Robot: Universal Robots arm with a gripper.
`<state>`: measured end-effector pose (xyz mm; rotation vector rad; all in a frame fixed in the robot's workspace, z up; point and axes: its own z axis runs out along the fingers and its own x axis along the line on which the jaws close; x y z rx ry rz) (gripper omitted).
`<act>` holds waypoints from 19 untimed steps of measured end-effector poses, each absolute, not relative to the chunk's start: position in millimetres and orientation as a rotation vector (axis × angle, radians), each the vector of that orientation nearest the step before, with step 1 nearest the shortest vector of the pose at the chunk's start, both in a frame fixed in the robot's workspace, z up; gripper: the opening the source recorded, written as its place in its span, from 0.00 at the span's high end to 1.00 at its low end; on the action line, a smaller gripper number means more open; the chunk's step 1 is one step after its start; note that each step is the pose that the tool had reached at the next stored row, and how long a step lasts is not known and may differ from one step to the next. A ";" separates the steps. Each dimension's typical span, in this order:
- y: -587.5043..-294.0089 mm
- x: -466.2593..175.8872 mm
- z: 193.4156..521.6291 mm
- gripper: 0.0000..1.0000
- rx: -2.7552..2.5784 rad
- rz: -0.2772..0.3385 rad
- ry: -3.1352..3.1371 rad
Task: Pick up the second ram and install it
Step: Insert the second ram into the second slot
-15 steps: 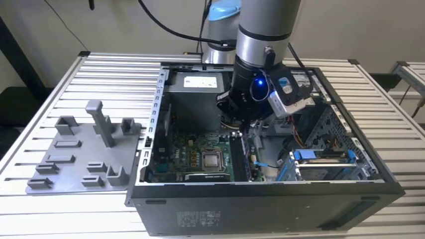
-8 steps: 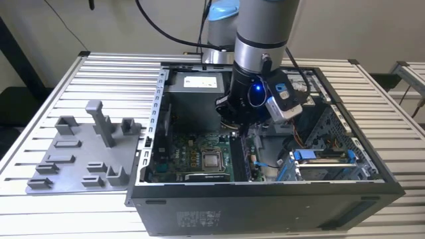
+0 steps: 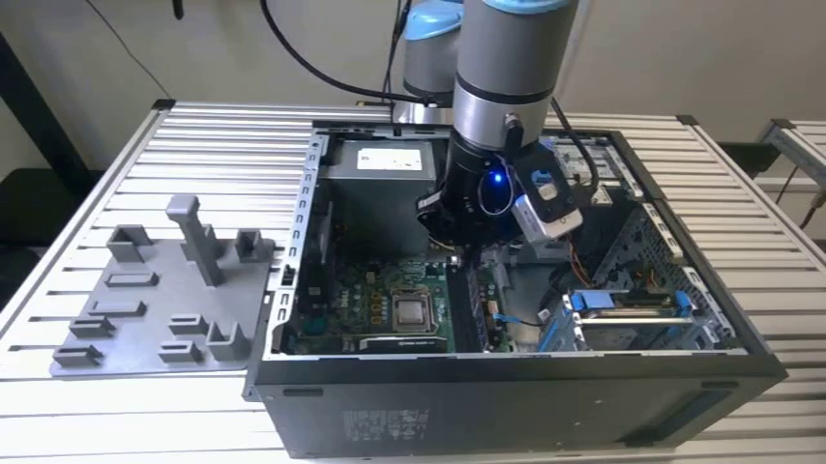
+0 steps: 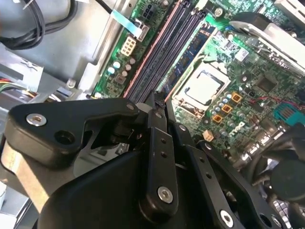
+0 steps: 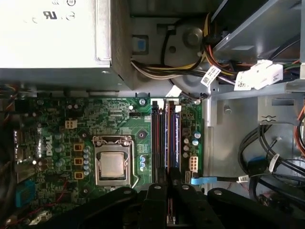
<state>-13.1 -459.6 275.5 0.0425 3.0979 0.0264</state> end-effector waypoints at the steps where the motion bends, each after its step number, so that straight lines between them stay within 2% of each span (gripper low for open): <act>1: -459.6 -13.0 273.9 0.86 0.042 0.026 3.098; 19: -459.6 -12.9 241.5 0.86 0.042 0.023 3.099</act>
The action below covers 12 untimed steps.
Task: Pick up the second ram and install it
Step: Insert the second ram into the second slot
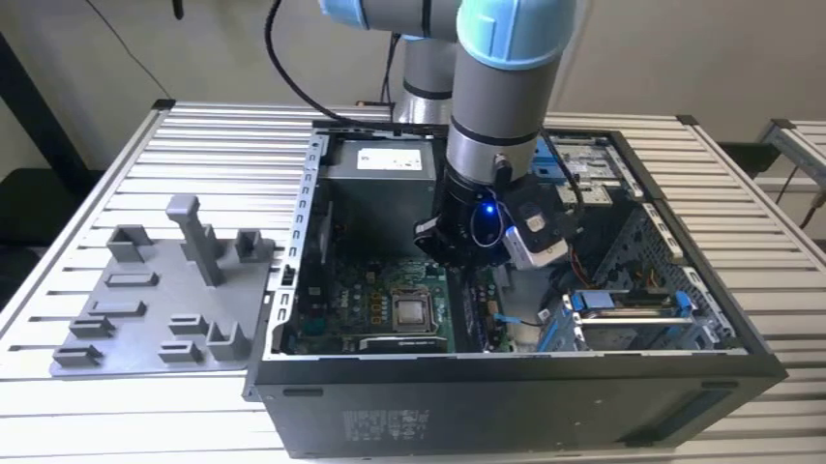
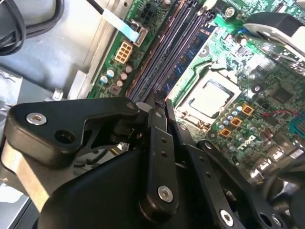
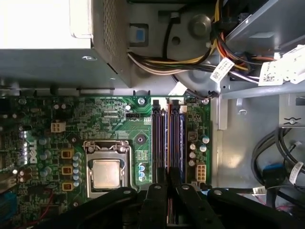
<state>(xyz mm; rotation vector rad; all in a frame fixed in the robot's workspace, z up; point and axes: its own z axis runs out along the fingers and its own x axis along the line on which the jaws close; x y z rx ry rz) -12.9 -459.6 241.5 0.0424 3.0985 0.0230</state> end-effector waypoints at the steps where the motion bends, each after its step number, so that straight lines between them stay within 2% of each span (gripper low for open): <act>1: -459.6 -12.9 239.7 0.86 0.042 0.023 3.098; 12: -462.1 -15.0 228.6 0.86 0.042 0.023 3.098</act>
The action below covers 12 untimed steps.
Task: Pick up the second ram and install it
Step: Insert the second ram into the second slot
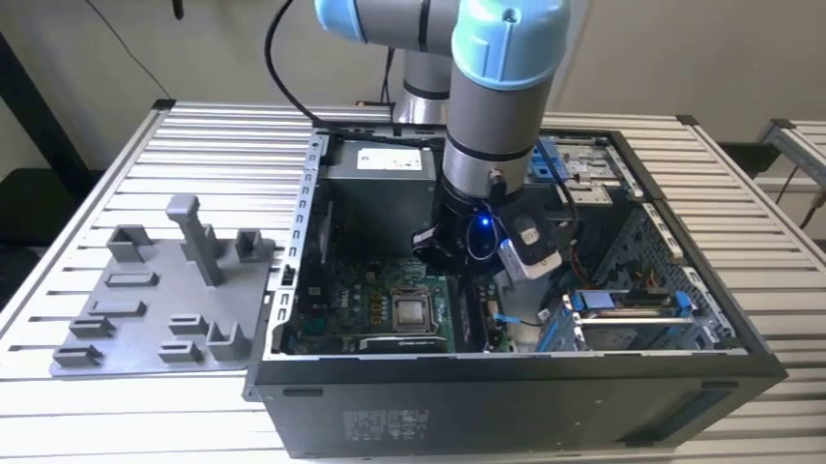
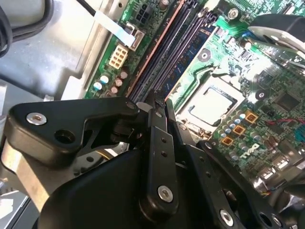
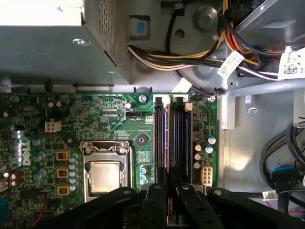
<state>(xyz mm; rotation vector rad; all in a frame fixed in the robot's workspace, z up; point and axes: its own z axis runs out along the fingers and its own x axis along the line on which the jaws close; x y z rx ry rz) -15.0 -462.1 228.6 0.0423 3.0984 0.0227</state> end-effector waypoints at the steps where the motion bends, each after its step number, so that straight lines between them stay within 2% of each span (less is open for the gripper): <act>1: -462.4 -15.1 228.5 0.86 0.042 0.023 3.098; 12: -465.5 -14.9 224.8 0.86 0.042 0.022 3.099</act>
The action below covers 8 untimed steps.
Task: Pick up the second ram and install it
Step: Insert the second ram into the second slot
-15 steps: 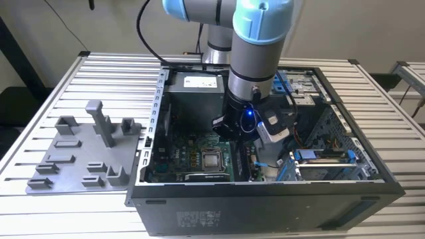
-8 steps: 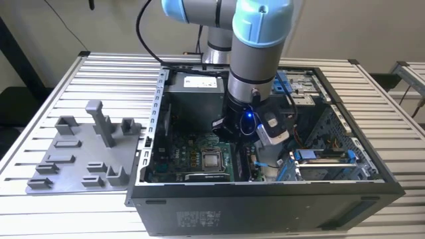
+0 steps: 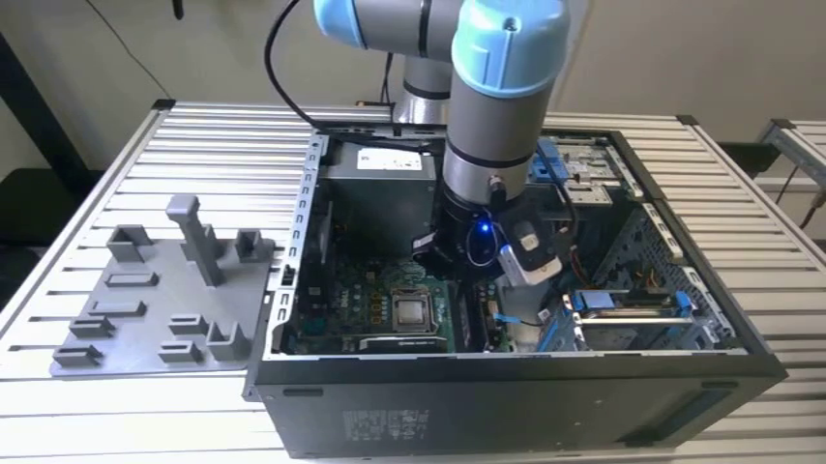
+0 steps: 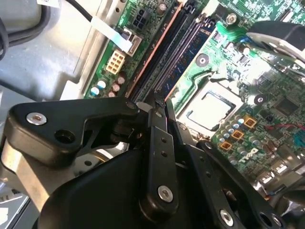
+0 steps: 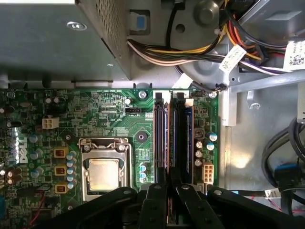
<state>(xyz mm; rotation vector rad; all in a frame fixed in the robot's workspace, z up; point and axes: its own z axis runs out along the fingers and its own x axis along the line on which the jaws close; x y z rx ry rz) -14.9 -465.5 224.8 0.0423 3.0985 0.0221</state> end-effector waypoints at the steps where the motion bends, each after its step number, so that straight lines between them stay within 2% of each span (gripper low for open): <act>1: -465.5 -14.8 224.3 0.86 0.042 0.023 3.098; 8: -466.5 -14.9 222.3 0.86 0.042 0.022 3.099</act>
